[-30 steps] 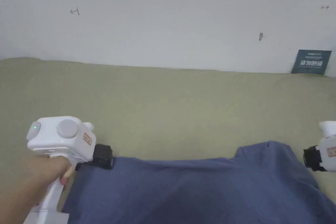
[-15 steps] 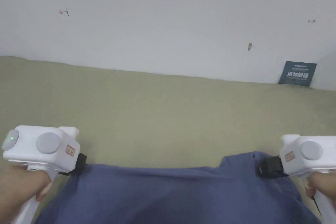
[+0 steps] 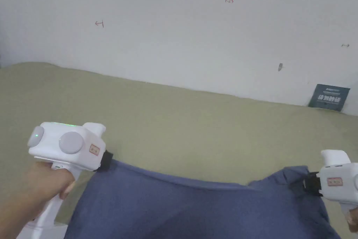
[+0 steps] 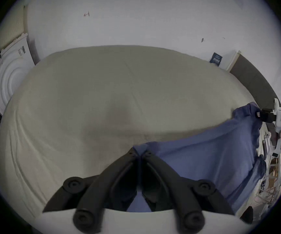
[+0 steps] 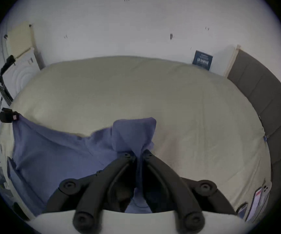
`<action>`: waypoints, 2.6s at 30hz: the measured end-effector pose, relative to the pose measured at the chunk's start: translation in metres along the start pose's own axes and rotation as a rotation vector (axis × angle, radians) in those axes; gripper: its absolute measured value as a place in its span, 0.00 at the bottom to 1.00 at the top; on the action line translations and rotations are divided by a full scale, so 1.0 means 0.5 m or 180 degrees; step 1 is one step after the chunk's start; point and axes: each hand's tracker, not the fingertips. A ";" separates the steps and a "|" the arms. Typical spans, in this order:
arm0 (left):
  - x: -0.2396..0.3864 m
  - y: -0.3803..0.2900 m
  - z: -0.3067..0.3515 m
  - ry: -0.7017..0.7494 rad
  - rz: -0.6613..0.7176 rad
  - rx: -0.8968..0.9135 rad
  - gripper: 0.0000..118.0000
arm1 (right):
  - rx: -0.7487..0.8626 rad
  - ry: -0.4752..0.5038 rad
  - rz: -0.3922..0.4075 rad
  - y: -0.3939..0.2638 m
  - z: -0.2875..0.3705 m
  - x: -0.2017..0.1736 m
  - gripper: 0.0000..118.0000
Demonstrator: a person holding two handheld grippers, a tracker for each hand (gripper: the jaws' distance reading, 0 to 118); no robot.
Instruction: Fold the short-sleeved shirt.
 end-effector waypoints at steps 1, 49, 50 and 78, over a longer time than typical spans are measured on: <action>0.002 -0.007 0.027 -0.0004 -0.0004 0.0041 0.03 | 0.0021 0.0000 0.0007 -0.008 0.028 0.002 0.07; 0.061 -0.445 0.348 -0.0125 0.0577 0.0078 0.23 | -0.0449 -0.0253 -0.0346 -0.432 0.400 -0.097 0.19; 0.070 -0.446 0.336 0.0027 0.0532 -0.0008 0.06 | -0.0507 -0.0340 -0.0297 -0.434 0.390 -0.113 0.07; -0.169 -0.485 0.162 -0.2066 0.1902 -0.0691 0.99 | -0.0484 -0.0075 -0.0281 -0.456 0.356 -0.142 0.06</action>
